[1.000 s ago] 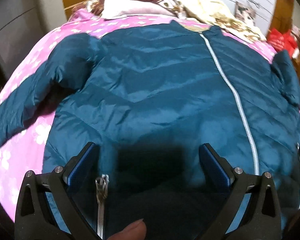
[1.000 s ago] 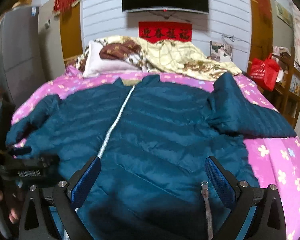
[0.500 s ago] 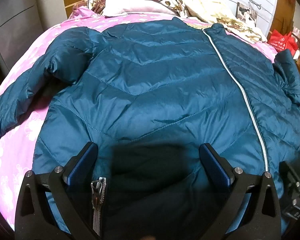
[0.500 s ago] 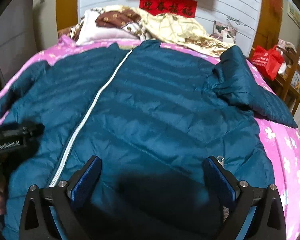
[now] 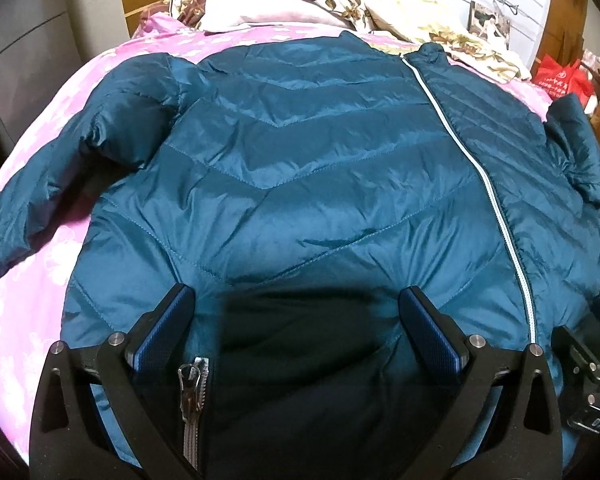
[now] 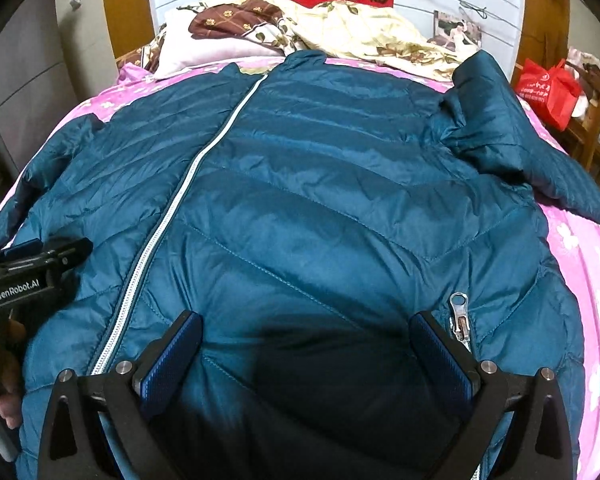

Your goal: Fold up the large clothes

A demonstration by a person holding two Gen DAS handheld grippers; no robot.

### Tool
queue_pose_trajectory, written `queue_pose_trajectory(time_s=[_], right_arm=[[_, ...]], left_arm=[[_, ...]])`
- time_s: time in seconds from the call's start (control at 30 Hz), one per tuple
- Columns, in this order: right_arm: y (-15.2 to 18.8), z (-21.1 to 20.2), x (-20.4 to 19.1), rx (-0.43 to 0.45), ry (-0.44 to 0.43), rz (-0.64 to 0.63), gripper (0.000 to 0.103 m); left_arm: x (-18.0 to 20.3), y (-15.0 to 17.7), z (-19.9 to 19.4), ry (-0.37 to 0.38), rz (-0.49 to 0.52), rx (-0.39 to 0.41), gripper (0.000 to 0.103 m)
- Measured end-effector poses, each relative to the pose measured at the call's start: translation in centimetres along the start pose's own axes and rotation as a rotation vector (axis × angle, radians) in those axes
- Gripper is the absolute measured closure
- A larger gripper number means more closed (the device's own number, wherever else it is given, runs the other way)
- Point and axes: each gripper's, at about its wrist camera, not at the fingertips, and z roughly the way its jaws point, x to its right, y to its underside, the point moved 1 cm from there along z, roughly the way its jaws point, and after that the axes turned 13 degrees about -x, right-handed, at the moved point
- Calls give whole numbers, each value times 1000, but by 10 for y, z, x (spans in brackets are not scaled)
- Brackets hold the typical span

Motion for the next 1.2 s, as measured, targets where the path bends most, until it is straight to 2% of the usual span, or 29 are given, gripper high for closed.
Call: queue_pose_trajectory(time_s=[0.13,0.2,0.27,0.4,0.47,0.53,0.6,0.67,0.73,0.83,0.87,0.97,1.07,1.13,1.17,1.2], right_arm=[[1,-7,-1,34,6,-1,0],[2,-17,-3,84,26,-5,0],[6,-34,-8,153,64,-13,0],[14,-63,-17,270,99,-42,0],[20,-77,-21,318,86,-53,0],[27,-88,-22,338,64,-51,0],[33,-95,-20,346,30,-40,0],[40,-98,-21,348,-21,-29,0],[44,-97,-25,344,-21,-43,0],[41,-91,-37,328,10,-85,0],[42,-87,-39,320,14,-95,0],[42,-81,-45,305,37,-125,0],[42,-80,-49,312,60,-147,0],[42,-79,-50,315,68,-151,0],[42,-78,-49,313,69,-151,0],[42,-77,-49,310,69,-149,0]], left_arm=[[-18,-2,-15,47,-35,14,1],[-50,-4,-39,39,-134,48,1],[-86,-7,-62,70,-195,68,1],[-174,-4,-106,-47,-293,157,1],[-233,6,-116,-124,-363,183,1],[-289,21,-110,-183,-441,158,1],[-340,40,-97,-207,-513,116,1],[-389,64,-80,-201,-615,53,1],[-423,84,-67,-156,-712,27,1],[-437,88,-53,-98,-729,3,1],[-433,85,-53,-125,-698,13,1],[-420,70,-44,-140,-623,-1,1],[-412,55,-37,-75,-563,27,1],[-408,53,-39,-9,-567,84,17],[-409,54,-40,28,-578,115,36],[-410,56,-40,48,-595,139,63]])
